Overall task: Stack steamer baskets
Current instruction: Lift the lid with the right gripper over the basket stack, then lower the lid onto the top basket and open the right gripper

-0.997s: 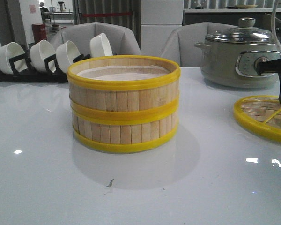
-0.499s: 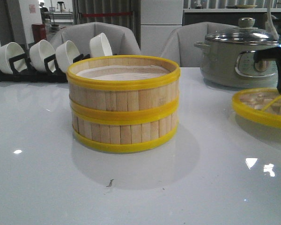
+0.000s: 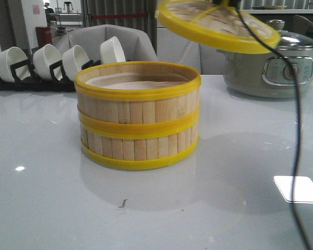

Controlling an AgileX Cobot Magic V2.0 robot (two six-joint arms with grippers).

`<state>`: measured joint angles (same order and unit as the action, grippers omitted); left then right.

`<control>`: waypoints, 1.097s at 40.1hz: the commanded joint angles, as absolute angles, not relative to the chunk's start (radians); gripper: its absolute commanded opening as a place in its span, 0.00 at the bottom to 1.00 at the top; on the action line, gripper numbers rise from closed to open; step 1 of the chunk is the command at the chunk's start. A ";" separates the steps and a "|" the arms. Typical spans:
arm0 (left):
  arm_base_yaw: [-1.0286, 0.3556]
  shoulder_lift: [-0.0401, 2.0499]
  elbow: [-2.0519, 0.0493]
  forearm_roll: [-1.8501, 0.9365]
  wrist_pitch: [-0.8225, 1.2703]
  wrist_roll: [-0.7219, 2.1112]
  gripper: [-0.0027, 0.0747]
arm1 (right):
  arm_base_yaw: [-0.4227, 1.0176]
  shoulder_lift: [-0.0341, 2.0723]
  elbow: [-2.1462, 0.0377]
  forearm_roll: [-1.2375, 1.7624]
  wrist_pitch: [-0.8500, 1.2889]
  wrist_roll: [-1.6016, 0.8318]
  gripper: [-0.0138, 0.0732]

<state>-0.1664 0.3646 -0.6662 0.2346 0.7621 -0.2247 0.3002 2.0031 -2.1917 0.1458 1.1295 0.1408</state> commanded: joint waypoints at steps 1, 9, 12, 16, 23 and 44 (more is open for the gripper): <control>-0.173 0.374 -0.691 0.245 0.678 -0.234 0.16 | 0.359 1.989 -2.275 0.213 1.098 0.101 0.19; -0.173 0.374 -0.691 0.245 0.678 -0.234 0.16 | 0.469 2.083 -2.328 0.214 1.104 0.101 0.19; -0.173 0.374 -0.691 0.245 0.678 -0.234 0.16 | 0.493 2.105 -2.329 0.210 1.103 0.100 0.19; -0.173 0.374 -0.691 0.245 0.678 -0.234 0.16 | 0.510 2.129 -2.329 0.200 1.102 0.100 0.19; -0.173 0.374 -0.691 0.245 0.678 -0.234 0.16 | 0.514 2.150 -2.329 0.188 1.107 0.100 0.19; -0.173 0.374 -0.691 0.245 0.678 -0.234 0.16 | 0.514 2.155 -2.329 0.091 1.103 0.101 0.19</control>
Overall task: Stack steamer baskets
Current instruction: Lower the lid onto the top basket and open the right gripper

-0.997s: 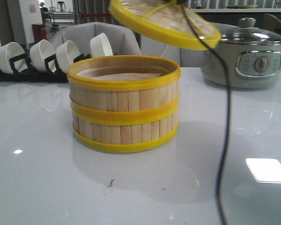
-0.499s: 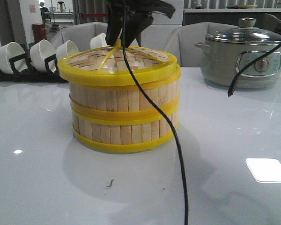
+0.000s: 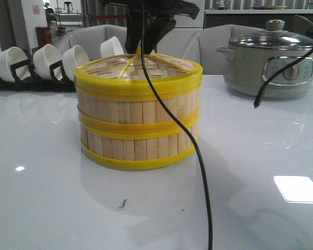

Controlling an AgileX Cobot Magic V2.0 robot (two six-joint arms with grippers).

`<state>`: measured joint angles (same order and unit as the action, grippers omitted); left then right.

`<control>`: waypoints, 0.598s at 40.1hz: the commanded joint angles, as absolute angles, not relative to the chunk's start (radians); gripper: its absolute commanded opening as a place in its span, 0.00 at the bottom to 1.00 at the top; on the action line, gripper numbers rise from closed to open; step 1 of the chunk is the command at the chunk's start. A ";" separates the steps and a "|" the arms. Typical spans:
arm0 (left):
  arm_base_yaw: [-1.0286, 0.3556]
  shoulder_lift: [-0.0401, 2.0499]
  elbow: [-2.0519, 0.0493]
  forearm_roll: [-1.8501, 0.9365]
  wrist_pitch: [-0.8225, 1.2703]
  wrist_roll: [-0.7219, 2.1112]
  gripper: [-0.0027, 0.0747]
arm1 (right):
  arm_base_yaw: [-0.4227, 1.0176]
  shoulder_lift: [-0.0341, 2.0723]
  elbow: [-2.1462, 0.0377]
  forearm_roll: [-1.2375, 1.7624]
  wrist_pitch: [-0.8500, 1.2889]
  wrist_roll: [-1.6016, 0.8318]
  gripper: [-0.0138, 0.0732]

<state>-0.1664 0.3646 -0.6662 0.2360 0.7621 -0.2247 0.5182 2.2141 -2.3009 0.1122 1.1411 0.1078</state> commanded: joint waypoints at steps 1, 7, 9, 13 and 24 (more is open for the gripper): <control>-0.173 0.374 -0.691 0.245 0.678 -0.234 0.16 | 0.514 2.155 -2.329 0.091 1.100 0.101 0.19; -0.173 0.374 -0.691 0.245 0.678 -0.234 0.16 | 0.514 2.153 -2.329 0.091 1.071 0.101 0.22; -0.173 0.374 -0.691 0.245 0.678 -0.234 0.16 | 0.514 2.149 -2.329 0.092 1.059 0.101 0.30; -0.173 0.374 -0.691 0.245 0.678 -0.234 0.16 | 0.514 2.135 -2.329 0.092 1.026 0.101 0.53; -0.173 0.374 -0.691 0.245 0.678 -0.234 0.16 | 0.514 2.026 -2.327 0.054 0.966 0.101 0.64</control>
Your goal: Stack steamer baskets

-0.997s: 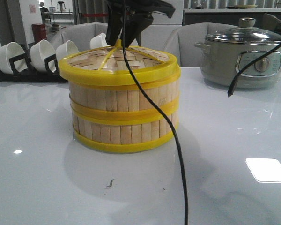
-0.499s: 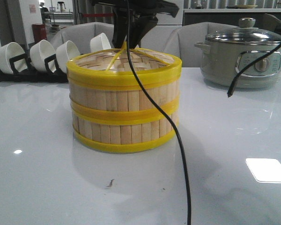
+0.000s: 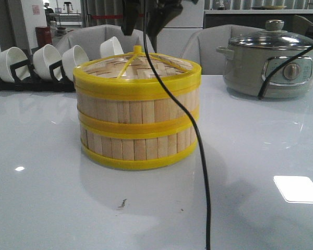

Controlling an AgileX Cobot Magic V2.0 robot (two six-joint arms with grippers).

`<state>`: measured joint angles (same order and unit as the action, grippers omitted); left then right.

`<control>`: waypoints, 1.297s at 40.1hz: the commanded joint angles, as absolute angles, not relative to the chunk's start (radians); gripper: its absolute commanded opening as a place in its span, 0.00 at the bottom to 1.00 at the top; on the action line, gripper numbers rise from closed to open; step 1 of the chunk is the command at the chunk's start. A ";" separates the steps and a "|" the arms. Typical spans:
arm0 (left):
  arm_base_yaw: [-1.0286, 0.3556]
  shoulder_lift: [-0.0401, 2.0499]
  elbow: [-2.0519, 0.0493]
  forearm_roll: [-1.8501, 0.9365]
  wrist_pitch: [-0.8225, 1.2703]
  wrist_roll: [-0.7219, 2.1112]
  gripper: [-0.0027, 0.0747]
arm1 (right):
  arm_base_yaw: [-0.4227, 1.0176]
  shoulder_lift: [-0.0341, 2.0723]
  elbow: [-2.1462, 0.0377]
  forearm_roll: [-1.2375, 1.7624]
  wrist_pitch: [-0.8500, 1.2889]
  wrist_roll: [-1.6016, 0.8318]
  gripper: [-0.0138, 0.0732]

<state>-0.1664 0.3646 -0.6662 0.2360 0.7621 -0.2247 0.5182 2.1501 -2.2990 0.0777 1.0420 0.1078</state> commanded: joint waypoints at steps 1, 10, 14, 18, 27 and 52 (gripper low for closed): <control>-0.173 0.374 -0.691 0.245 0.678 -0.234 0.16 | 0.514 2.009 -2.327 0.042 0.966 0.101 0.63; -0.173 0.374 -0.691 0.245 0.678 -0.234 0.16 | 0.504 1.841 -2.245 -0.064 0.958 0.101 0.58; -0.173 0.374 -0.691 0.245 0.678 -0.234 0.16 | 0.481 1.724 -2.102 -0.073 0.883 0.101 0.58; -0.173 0.374 -0.691 0.245 0.678 -0.234 0.16 | 0.452 1.574 -1.902 -0.073 0.757 0.101 0.58; -0.173 0.374 -0.691 0.245 0.678 -0.234 0.16 | 0.362 1.229 -1.391 -0.068 0.474 0.104 0.58; -0.173 0.374 -0.691 0.245 0.678 -0.234 0.16 | -0.074 0.489 -0.656 0.047 0.579 0.104 0.58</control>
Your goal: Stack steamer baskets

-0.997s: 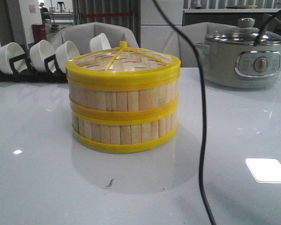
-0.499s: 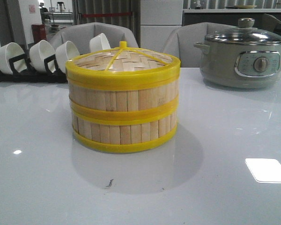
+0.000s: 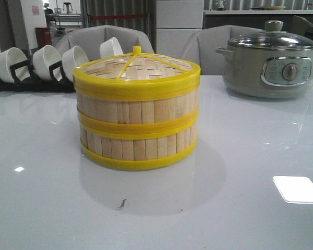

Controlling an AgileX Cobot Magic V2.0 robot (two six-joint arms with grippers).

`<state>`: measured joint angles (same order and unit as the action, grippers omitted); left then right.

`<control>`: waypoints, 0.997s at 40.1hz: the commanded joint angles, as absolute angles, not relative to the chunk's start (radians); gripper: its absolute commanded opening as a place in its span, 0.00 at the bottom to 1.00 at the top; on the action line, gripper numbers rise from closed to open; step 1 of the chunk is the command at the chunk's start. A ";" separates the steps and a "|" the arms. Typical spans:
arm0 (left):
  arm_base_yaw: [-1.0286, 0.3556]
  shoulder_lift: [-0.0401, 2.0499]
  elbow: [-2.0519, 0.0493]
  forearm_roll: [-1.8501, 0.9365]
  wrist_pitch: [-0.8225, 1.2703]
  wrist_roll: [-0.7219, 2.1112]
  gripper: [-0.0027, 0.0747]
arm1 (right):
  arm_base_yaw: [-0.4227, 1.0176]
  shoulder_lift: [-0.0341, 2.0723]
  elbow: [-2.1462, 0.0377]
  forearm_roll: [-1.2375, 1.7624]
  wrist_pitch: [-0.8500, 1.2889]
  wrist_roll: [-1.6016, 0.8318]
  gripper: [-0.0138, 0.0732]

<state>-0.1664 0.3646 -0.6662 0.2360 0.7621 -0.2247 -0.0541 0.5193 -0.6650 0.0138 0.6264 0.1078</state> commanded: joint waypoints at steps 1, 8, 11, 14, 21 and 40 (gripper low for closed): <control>-0.173 0.374 -0.691 0.245 0.678 -0.234 0.16 | -0.080 0.475 -0.635 0.050 0.572 0.104 0.58; -0.173 0.374 -0.691 0.245 0.678 -0.234 0.16 | -0.115 0.378 -0.477 0.051 0.430 0.104 0.58; -0.173 0.374 -0.691 0.245 0.678 -0.234 0.16 | -0.123 0.349 -0.406 0.051 0.357 0.104 0.58; -0.173 0.374 -0.691 0.245 0.678 -0.234 0.16 | -0.129 0.342 -0.347 0.051 0.283 0.098 0.58; -0.173 0.374 -0.691 0.245 0.678 -0.234 0.16 | -0.130 0.342 -0.251 0.040 0.122 0.050 0.58; -0.173 0.374 -0.691 0.245 0.678 -0.234 0.16 | -0.130 0.342 -0.252 0.040 0.153 0.050 0.23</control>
<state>-0.1664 0.3646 -0.6662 0.2360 0.7621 -0.2247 -0.1249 0.3371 -0.2236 0.0479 0.2234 0.0626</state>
